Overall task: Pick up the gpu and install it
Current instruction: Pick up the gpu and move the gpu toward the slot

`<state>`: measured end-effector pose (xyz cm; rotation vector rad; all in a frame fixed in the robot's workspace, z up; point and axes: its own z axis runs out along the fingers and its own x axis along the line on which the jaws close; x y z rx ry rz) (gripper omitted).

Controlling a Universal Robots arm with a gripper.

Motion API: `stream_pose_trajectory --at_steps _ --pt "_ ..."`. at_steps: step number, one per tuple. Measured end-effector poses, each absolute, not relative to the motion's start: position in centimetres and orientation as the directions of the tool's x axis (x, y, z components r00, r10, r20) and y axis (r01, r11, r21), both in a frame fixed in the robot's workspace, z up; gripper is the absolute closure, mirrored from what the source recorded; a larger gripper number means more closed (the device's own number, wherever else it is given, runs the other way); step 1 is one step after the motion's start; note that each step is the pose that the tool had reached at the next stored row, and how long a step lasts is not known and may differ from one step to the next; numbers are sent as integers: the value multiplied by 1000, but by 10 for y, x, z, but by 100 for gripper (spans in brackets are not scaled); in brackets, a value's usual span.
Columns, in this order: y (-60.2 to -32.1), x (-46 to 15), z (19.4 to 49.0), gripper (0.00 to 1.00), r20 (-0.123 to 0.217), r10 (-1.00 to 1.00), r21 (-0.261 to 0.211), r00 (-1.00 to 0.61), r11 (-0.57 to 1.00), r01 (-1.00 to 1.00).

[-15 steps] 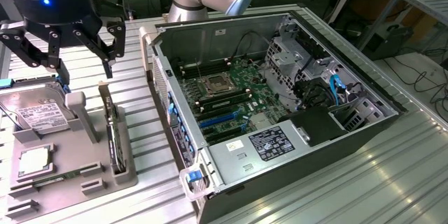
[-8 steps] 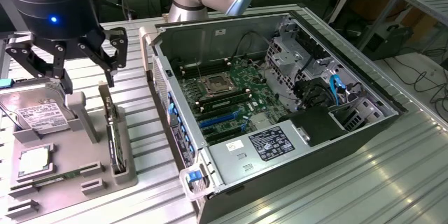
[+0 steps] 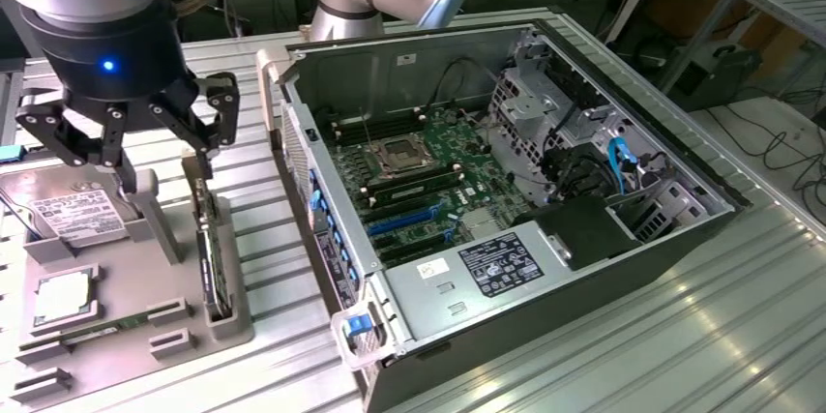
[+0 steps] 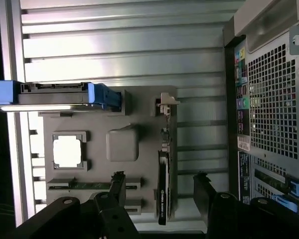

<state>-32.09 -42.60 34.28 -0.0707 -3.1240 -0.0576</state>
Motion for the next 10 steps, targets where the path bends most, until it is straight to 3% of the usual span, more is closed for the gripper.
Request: stream_pose_trajectory --at_steps 10 --pt "-435 -321 330 34 13 28 37 -1000 999 29"
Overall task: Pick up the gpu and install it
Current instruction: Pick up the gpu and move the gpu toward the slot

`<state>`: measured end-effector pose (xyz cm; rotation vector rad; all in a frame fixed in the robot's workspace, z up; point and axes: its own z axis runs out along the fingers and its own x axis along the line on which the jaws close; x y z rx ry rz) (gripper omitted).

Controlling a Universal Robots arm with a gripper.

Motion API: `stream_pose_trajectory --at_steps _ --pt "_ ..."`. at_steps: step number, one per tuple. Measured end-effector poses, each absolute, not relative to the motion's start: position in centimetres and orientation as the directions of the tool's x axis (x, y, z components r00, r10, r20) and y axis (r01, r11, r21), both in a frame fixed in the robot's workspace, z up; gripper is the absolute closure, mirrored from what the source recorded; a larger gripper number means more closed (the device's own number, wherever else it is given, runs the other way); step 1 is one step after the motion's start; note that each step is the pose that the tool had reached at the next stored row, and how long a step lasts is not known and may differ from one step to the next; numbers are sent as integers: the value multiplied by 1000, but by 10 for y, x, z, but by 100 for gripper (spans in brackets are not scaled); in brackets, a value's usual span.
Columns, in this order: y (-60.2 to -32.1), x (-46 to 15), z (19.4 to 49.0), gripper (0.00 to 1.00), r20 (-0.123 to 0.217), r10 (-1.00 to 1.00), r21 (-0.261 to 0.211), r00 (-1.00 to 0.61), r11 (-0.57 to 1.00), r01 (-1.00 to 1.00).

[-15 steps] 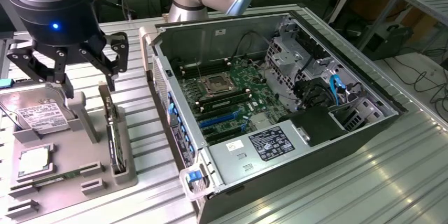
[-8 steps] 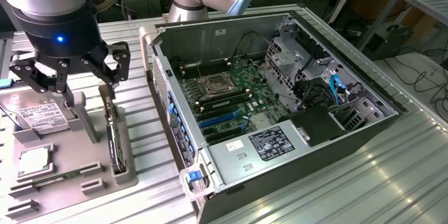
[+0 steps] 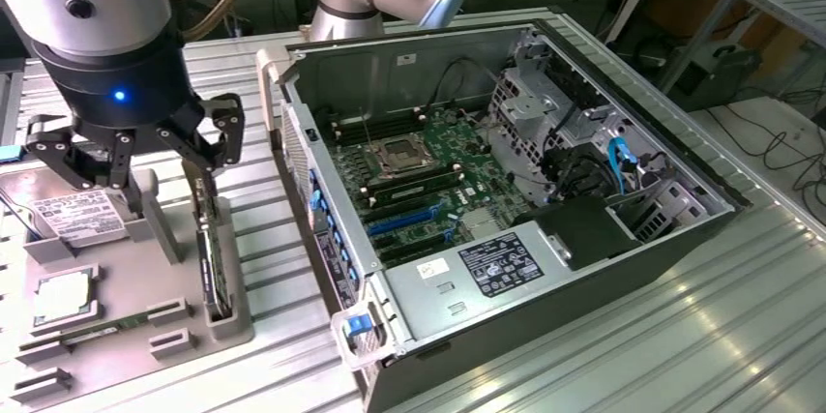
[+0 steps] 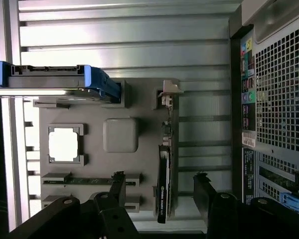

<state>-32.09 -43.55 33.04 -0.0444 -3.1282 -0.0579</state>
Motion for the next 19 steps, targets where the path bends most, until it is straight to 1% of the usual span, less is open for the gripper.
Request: stream_pose_trajectory --at_steps 3,19 --pt "-437 -321 326 34 8 15 37 -1000 999 15" --pt "-439 -321 309 34 8 11 37 -1000 999 11"
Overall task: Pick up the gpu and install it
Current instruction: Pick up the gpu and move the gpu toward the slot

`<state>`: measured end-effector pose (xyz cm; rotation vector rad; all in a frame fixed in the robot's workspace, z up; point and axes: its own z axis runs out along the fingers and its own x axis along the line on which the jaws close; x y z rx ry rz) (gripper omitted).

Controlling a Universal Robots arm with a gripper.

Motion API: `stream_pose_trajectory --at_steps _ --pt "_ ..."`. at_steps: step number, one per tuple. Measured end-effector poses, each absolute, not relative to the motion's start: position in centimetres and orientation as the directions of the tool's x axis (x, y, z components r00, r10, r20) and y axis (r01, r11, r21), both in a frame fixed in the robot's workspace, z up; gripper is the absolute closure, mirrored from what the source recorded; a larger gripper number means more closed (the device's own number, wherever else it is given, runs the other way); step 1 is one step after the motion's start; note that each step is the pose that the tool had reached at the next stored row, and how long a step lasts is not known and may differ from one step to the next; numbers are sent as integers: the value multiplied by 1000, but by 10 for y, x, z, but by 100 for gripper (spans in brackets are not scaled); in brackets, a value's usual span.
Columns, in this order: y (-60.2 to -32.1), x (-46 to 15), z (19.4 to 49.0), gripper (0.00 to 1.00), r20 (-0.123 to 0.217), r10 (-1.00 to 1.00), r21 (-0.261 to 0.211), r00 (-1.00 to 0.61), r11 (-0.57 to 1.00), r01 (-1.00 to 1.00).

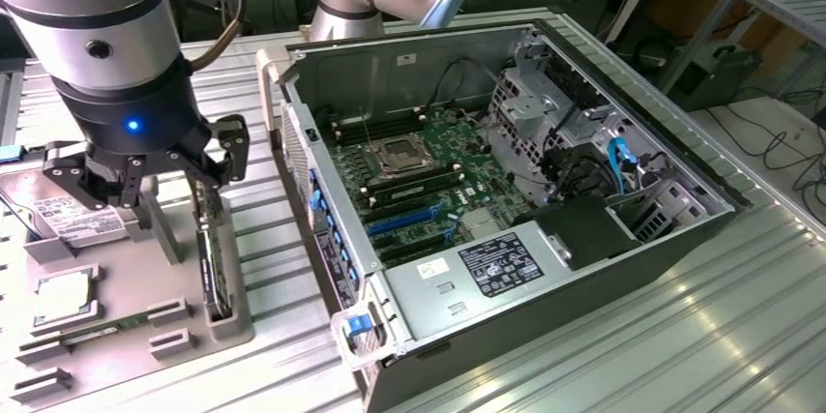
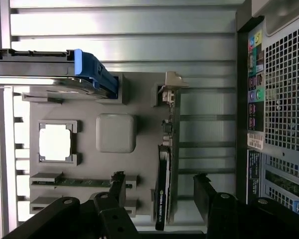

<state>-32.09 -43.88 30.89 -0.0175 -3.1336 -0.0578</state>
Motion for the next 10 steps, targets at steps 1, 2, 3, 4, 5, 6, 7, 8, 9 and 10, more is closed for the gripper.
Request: stream_pose_trajectory --at_steps 1,2,3,4,5,6,7,8,9,10 --pt "-439 -321 308 34 8 11 37 -1000 999 11" --pt "-439 -321 307 34 8 11 37 -1000 999 11" --pt "-439 -321 307 34 8 11 37 -1000 999 11" --pt "-439 -321 306 34 8 10 37 -1000 999 11" --pt "-439 -321 305 34 8 10 37 -1000 999 11" --pt "-439 -321 305 34 8 10 37 -1000 999 10" --pt "-439 -321 304 34 8 10 37 -1000 999 10" --pt "-440 -321 303 34 8 10 37 -1000 999 10" --pt "-440 -321 301 34 8 10 37 -1000 999 10" --pt "-440 -321 299 34 8 10 37 -1000 999 10"
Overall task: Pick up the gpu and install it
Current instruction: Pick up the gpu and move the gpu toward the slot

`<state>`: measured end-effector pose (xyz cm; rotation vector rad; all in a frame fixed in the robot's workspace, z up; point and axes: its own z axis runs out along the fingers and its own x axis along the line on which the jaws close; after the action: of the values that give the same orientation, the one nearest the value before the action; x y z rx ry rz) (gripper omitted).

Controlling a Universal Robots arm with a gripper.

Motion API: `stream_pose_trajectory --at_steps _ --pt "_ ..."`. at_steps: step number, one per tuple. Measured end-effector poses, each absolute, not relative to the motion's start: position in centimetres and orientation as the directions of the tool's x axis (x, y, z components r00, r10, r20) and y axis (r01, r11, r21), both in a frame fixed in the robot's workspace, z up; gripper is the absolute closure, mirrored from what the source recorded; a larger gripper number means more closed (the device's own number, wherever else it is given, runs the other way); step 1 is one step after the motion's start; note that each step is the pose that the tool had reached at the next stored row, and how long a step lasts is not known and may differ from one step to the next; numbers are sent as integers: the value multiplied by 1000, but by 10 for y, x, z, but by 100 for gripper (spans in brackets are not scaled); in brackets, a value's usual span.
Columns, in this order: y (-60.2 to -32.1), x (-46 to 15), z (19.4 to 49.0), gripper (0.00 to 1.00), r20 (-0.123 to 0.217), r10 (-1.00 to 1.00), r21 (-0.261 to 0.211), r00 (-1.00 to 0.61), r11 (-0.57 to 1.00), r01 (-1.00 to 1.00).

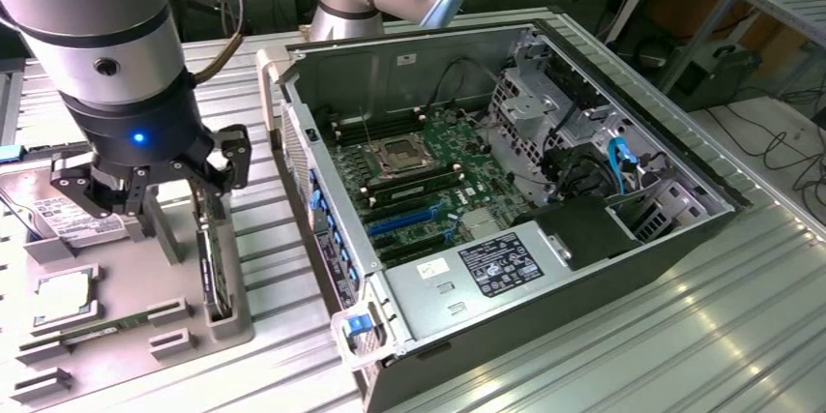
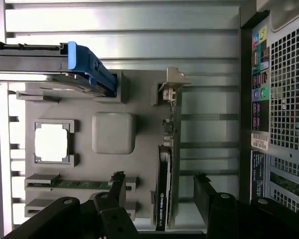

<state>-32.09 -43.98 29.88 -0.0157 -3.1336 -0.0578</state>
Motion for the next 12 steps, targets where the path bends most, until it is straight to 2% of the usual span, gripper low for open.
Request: stream_pose_trajectory --at_steps 12 --pt "-441 -321 288 34 8 10 37 -1000 999 10"
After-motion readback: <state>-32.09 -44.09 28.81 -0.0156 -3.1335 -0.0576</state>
